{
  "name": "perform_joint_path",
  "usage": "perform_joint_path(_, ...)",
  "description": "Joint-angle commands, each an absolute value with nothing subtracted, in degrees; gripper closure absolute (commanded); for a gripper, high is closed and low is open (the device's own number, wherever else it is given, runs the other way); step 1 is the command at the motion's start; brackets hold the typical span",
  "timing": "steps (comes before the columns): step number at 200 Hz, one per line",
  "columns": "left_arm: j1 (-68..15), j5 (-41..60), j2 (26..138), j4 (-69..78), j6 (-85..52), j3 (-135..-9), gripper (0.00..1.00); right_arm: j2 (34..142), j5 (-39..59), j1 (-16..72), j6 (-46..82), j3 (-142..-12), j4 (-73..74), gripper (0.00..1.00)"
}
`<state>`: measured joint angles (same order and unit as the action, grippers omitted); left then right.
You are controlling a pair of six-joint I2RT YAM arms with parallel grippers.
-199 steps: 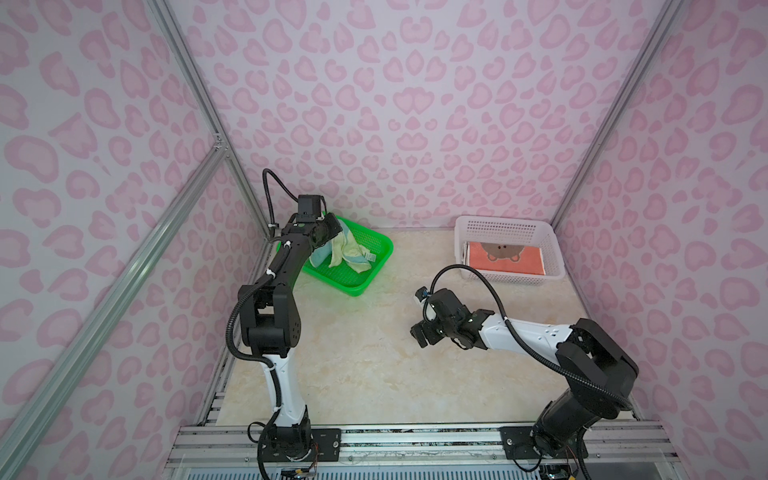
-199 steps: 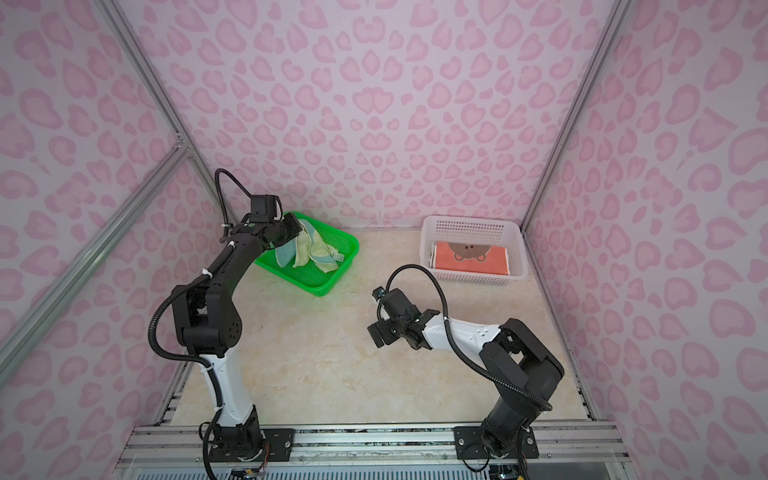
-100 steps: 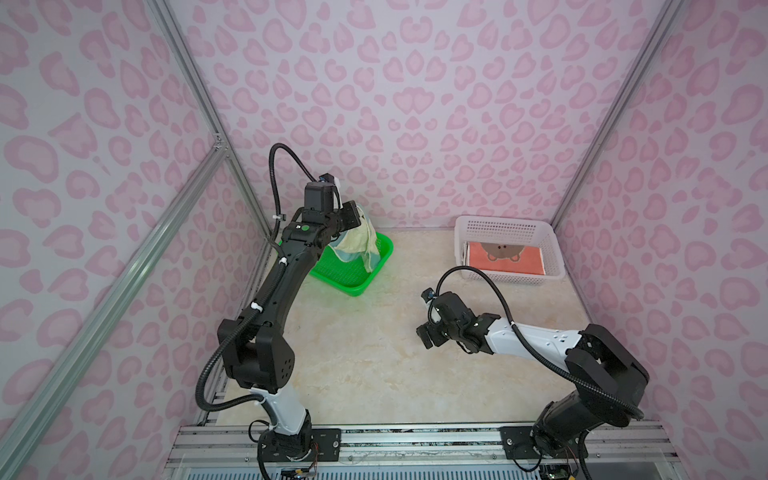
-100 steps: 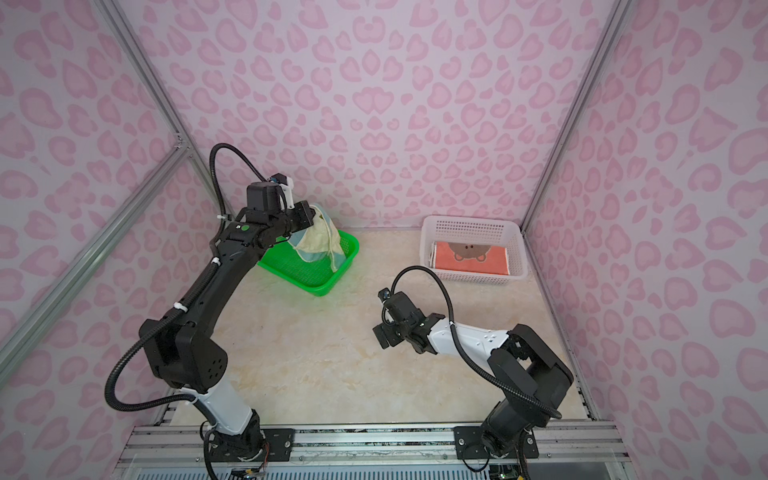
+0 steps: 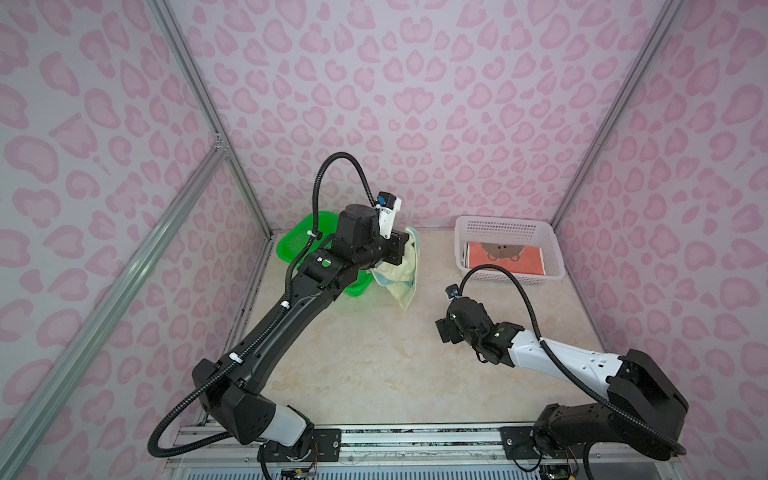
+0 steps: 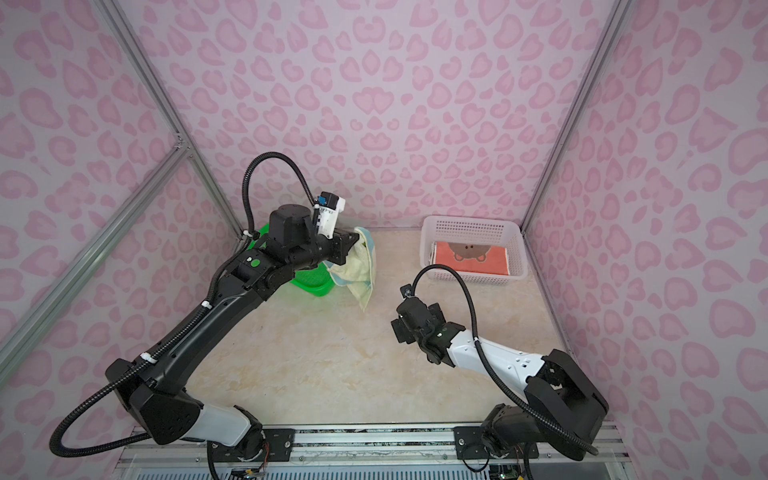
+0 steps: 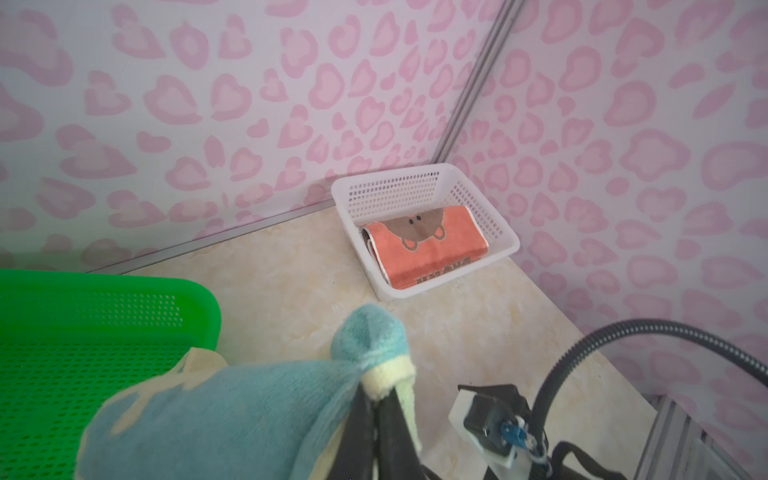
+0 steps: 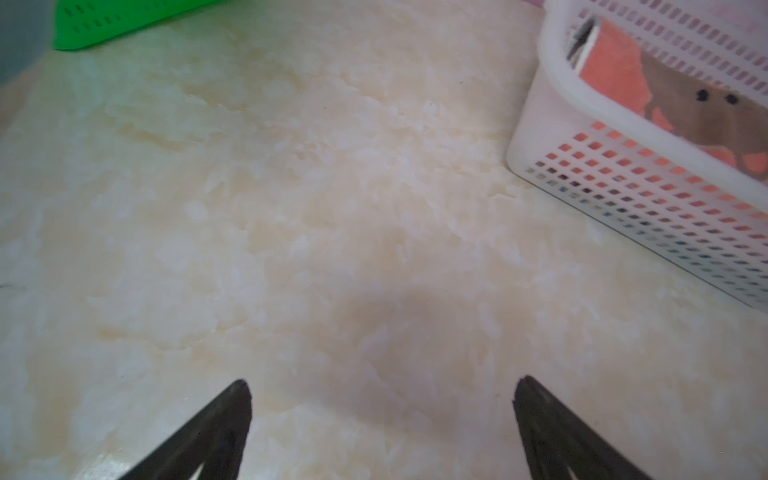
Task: Fold and stack the towels
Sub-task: 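Lift the yellow-blue towel out of the green basket with the left gripper, then lay the towel on the table while the right gripper grasps its hanging end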
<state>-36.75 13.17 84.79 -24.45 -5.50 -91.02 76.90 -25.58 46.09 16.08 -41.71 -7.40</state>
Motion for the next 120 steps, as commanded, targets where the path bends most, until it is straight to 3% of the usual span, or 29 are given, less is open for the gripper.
perform_joint_path(1, -40.4, 13.7, 83.8, -23.4, -1.7, -89.4, 0.98, 74.2, -30.5, 43.7, 20.0, -40.0, -10.7, 0.02)
perform_joint_path(60, -48.8, 12.4, 90.0, -21.8, -2.6, -89.5, 0.98, 59.8, -27.1, 36.7, 20.5, -29.6, -7.7, 0.02)
perform_joint_path(85, -48.7, 3.4, 93.8, -20.7, -9.5, -86.6, 0.98, 53.4, -26.3, 36.5, 18.5, -27.5, -9.8, 0.02)
perform_joint_path(120, -47.5, -6.0, 96.2, -18.5, -17.2, -78.7, 0.98, 47.2, -17.7, 36.4, 13.0, -24.5, -8.3, 0.05)
